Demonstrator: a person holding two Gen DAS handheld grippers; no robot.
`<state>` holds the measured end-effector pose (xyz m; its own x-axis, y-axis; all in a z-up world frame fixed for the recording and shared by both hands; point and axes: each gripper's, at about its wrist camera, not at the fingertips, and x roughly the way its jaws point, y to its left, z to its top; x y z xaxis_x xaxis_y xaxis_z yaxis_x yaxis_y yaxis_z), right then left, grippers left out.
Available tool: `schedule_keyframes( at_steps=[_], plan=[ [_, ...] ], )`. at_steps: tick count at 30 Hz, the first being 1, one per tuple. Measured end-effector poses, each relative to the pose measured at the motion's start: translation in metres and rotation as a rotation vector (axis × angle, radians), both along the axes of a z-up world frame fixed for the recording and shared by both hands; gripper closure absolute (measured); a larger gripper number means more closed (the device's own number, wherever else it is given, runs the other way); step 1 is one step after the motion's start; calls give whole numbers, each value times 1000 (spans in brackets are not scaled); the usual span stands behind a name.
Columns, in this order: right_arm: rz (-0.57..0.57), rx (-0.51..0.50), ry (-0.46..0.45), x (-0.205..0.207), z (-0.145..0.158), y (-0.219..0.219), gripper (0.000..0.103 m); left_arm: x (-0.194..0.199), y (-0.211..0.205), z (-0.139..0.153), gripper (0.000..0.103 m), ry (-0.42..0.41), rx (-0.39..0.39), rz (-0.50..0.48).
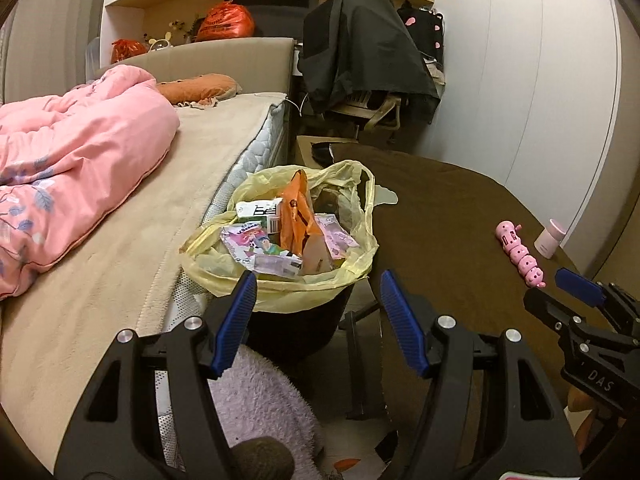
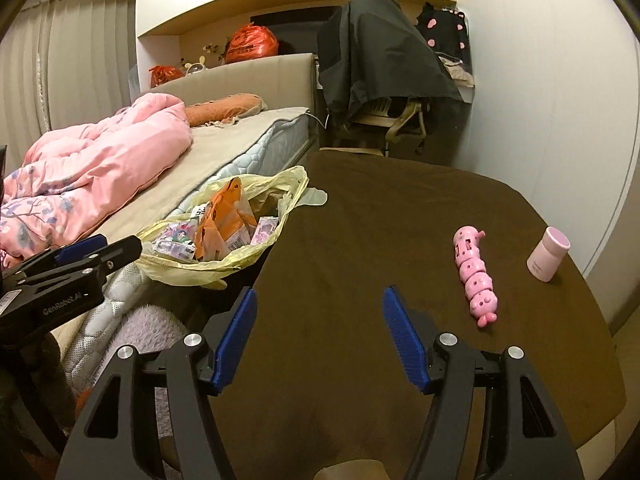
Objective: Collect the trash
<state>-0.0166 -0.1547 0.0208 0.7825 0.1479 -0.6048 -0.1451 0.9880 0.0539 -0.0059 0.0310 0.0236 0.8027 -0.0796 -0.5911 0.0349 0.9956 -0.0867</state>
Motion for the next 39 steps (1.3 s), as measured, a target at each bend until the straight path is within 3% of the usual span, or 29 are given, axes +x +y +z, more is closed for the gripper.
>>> schedule_keyframes(
  at_steps=[39],
  plan=[
    [-20, 6, -2, -2, 1, -1, 42, -8, -6, 3, 42, -3, 12, -21]
  ],
)
